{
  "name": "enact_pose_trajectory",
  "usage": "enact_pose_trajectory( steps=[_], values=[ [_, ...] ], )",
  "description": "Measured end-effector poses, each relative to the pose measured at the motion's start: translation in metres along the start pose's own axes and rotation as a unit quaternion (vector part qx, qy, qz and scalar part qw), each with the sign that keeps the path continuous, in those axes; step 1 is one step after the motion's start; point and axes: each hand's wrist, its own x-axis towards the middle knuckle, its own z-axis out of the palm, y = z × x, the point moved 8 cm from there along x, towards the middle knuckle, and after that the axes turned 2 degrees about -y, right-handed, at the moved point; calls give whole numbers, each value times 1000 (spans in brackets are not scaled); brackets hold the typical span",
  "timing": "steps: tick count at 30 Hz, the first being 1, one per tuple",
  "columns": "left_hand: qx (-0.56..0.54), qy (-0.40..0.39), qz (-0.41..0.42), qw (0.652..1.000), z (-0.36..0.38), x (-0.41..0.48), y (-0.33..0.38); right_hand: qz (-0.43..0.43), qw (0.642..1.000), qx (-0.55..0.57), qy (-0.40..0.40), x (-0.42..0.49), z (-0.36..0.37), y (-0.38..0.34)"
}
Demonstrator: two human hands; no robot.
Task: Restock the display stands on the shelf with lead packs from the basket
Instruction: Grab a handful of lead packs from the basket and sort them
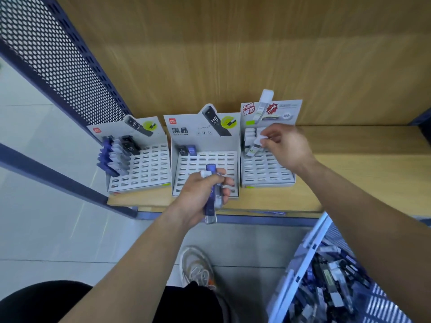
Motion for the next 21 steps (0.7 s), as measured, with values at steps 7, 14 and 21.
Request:
enact_pose_trajectory(
  steps=[7,14,21],
  values=[
    [-9,2,-2,1000,-3,4,3,-74,992,-91,-47,-1,10,-5],
    [-19,16,5,1000,-10,5,5,-166,972,-165,-27,6,29,-19],
    [-13,3,10,1000,-11,6,5,-165,974,-153,5,7,31,-17]
  ],
)
